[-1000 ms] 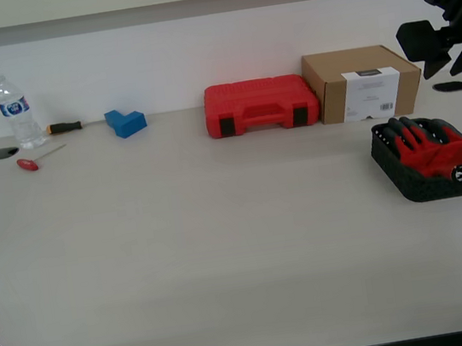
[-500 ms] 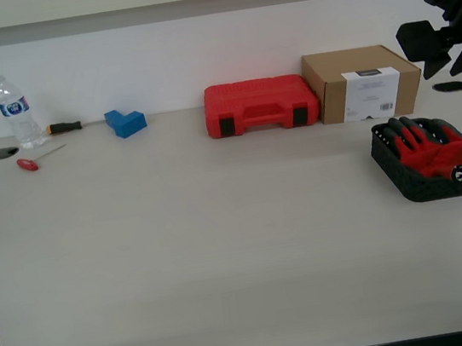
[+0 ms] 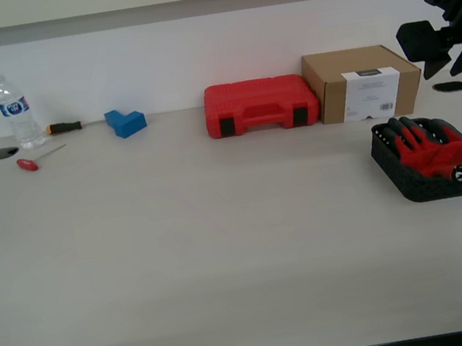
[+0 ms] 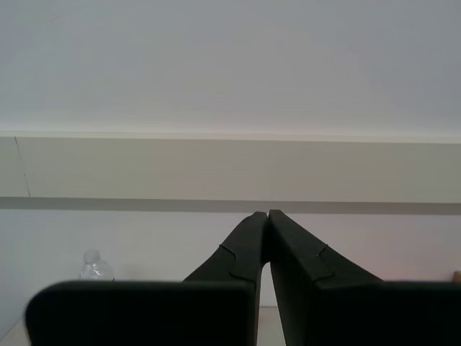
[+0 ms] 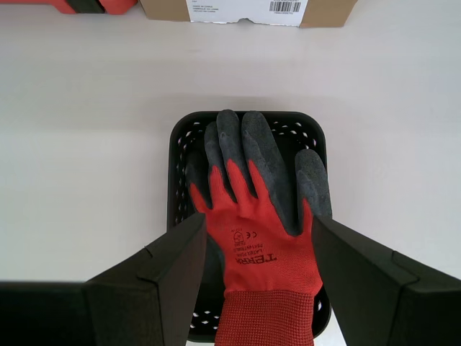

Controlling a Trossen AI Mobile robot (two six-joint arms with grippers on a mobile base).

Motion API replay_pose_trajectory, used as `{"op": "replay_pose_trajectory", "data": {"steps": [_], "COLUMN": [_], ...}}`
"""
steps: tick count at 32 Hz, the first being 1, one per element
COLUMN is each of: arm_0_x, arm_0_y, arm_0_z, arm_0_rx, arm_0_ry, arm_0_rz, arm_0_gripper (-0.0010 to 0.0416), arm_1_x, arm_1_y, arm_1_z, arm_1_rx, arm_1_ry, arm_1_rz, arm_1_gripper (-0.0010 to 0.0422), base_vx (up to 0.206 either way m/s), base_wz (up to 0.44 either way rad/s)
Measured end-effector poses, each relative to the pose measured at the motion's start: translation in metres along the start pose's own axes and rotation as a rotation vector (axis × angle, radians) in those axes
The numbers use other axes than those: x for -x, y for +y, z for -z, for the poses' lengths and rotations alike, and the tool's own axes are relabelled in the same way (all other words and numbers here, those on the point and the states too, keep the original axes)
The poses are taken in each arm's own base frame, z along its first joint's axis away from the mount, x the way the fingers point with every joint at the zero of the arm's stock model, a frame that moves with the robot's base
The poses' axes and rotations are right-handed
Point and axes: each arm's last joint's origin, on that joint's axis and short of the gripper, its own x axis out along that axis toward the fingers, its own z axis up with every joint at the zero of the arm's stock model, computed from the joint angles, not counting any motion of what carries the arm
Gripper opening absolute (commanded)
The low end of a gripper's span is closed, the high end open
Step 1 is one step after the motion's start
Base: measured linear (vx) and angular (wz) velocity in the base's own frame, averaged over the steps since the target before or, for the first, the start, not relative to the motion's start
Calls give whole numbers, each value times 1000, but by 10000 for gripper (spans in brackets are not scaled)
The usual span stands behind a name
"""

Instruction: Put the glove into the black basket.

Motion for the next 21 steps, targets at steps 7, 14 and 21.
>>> {"op": "replay_pose_trajectory", "data": {"steps": [7, 14, 21], "arm_0_x": [0, 0, 0], "arm_0_y": [0, 0, 0], "arm_0_z": [0, 0, 0], "arm_0_rx": [0, 1, 0], "arm_0_ry": [0, 0, 0], "arm_0_rz": [0, -1, 0], "arm_0_gripper": [202, 203, 201], "arm_1_x": [0, 0, 0], "arm_1_y": [0, 0, 0], "arm_1_z": [0, 0, 0], "arm_1_rx": [0, 0, 0], "arm_1_ry": [0, 0, 0], "arm_1_rz": [0, 0, 0], "arm_1_gripper": [0, 0, 0], "base_vx": [0, 0, 0], "base_wz": [0, 0, 0]}}
